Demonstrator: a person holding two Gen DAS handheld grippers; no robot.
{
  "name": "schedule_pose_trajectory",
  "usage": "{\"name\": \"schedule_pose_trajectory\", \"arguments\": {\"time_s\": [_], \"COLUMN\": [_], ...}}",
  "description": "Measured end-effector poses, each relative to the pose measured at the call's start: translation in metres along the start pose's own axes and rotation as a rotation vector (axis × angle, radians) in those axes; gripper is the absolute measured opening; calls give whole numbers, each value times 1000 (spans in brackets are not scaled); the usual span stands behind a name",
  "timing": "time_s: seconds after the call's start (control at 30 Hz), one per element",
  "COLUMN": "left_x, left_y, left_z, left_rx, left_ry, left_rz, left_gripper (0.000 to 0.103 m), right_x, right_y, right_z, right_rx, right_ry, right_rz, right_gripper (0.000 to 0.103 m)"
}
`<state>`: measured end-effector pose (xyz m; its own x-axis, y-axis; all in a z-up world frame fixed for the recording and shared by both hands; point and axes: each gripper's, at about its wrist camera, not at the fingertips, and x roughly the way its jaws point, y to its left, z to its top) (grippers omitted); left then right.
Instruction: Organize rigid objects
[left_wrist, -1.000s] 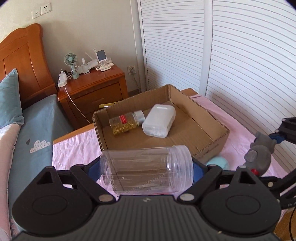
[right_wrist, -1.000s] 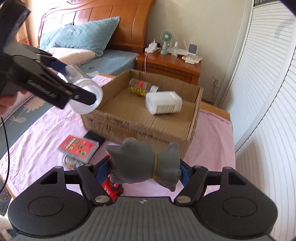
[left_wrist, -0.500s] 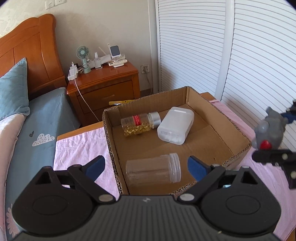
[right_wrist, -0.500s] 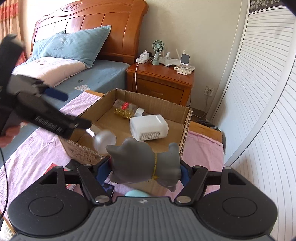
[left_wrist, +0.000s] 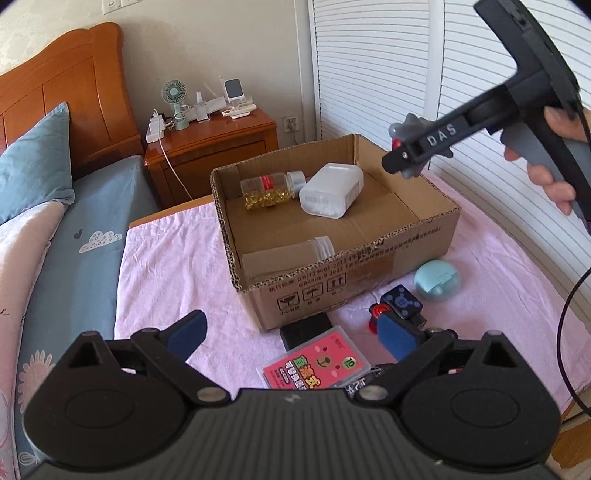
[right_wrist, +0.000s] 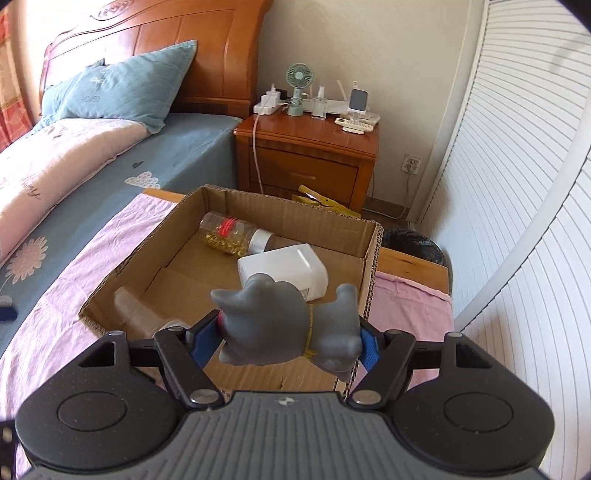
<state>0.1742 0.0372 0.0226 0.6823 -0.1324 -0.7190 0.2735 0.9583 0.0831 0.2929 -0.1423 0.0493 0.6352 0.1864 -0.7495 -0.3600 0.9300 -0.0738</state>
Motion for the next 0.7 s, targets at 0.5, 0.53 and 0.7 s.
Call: {"name": "schedule_pose_trajectory", "arguments": {"time_s": [0.5,0.53,0.7], "left_x": [-1,-1,-2], "left_y": [8,7,5], "left_z": [-14,-14,-17], "left_rx": [-78,-80,-77], "left_ry": [27,29,34], "left_rz": [-5,-3,8], "left_gripper": [99,99,99], "right_x": [-8,-9,-12], "right_y": [-9,-9,-10], "right_z": [-13,-18,-38], "right_rx": [106,110,130], "right_ry": [4,10,37], "right_rz": [-20,-25,-41], "right_gripper": [103,103,103]}}
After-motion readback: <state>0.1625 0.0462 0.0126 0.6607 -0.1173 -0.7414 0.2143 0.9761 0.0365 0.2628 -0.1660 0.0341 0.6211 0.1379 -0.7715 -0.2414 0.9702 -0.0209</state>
